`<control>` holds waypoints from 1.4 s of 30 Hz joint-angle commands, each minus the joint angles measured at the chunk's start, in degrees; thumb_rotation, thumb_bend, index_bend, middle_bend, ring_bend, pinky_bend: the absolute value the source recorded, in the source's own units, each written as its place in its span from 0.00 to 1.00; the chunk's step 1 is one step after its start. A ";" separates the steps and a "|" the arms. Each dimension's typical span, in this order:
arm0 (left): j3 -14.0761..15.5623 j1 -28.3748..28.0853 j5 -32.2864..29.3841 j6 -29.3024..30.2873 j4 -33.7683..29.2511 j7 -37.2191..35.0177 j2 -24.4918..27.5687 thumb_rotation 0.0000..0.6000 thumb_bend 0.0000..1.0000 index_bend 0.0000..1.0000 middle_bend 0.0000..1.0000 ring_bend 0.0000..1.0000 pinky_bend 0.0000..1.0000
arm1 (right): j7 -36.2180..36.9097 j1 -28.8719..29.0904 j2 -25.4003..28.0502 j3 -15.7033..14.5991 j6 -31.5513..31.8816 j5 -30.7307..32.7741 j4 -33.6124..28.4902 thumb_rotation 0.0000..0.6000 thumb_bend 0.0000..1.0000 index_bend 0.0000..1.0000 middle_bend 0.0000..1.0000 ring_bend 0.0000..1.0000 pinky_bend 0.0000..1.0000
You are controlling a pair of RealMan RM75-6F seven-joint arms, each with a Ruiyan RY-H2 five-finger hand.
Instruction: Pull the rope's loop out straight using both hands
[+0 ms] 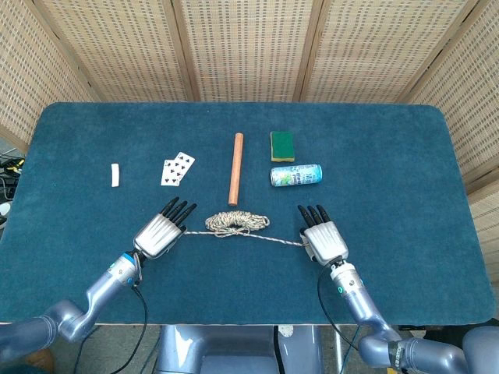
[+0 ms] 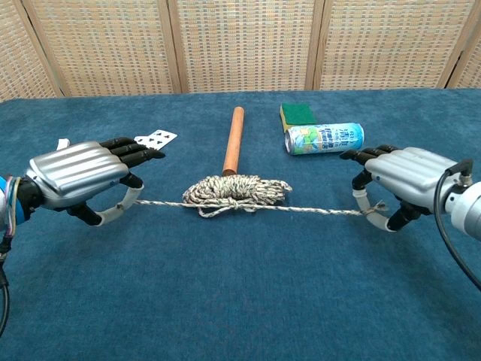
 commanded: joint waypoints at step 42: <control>-1.01 10.47 -1.82 13.38 -4.18 -24.73 14.78 1.00 0.00 0.00 0.00 0.00 0.00 | 12.25 -8.99 14.68 1.38 14.52 -10.00 -8.48 1.00 0.00 0.00 0.00 0.00 0.00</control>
